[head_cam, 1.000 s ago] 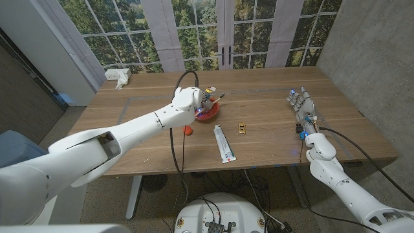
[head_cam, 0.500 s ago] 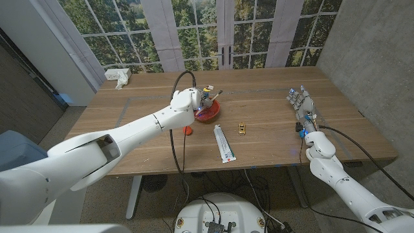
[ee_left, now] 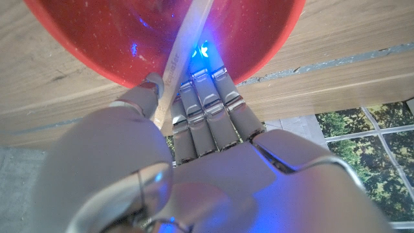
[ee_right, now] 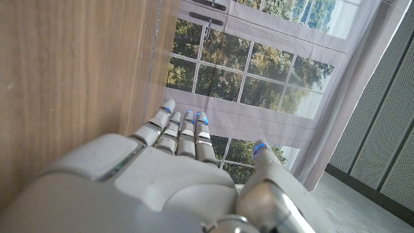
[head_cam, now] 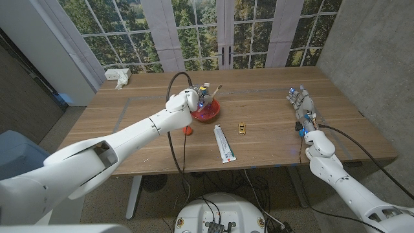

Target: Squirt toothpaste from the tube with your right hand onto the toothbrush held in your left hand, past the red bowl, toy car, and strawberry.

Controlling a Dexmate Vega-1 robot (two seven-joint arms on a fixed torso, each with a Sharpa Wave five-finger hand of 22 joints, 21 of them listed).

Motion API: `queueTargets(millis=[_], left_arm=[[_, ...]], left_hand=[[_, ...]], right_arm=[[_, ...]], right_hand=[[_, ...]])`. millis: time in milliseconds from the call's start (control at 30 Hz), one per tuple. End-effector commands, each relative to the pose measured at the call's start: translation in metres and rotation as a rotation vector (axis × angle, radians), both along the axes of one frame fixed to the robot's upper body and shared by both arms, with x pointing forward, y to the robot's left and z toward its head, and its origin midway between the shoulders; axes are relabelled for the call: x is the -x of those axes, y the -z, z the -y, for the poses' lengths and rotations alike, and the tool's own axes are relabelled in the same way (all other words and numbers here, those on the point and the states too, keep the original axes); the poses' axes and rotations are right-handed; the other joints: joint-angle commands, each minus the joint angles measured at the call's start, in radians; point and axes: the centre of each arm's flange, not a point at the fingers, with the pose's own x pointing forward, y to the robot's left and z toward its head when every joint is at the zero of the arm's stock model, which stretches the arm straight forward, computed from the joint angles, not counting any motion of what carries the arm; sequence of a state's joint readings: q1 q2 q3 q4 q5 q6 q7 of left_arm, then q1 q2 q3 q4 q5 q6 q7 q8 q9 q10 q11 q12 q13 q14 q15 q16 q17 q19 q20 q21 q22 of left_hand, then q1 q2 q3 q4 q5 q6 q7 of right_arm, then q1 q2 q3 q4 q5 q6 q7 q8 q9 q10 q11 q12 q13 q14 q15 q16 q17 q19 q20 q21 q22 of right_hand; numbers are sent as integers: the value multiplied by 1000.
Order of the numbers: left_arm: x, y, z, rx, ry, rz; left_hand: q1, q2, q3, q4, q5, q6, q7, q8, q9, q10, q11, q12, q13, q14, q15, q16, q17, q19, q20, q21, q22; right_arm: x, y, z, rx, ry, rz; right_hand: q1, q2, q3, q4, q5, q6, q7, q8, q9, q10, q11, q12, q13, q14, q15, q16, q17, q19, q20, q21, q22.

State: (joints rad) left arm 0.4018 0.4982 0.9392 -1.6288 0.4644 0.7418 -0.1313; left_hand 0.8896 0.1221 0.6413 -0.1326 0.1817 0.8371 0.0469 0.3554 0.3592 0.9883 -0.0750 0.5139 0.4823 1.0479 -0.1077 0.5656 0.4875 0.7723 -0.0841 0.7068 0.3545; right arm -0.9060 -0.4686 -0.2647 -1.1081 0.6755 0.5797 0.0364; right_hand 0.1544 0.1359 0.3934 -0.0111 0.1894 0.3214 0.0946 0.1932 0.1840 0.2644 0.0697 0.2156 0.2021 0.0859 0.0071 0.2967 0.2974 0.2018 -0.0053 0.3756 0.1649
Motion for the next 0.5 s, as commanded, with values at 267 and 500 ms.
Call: queueTargets(millis=[267,500], left_arm=[[-2,-8,-21,236,139,-24],[0,-11,-34,290,174,-25]], left_hand=[[106,65,3,-25,0,33,25,14,18,140,-99,35,52,77,-126,26,43,9,-49,46,19],[115,63,2,-32,-1,40,28,10,16,139,-93,41,68,78,-126,32,57,6,-48,60,24]], right_arm=[[-1,-10,-7,20,8,0],[3,-16,-15,51,37,-19]], right_hand=[[10,12,6,-9,1,10,1,6,1,8,2,5,6,11,1,-5,-2,10,-5,-10,6],[86,22,49,-68,0,15,-6,7,1,14,-2,3,5,22,-1,-14,-18,26,-4,-22,5]])
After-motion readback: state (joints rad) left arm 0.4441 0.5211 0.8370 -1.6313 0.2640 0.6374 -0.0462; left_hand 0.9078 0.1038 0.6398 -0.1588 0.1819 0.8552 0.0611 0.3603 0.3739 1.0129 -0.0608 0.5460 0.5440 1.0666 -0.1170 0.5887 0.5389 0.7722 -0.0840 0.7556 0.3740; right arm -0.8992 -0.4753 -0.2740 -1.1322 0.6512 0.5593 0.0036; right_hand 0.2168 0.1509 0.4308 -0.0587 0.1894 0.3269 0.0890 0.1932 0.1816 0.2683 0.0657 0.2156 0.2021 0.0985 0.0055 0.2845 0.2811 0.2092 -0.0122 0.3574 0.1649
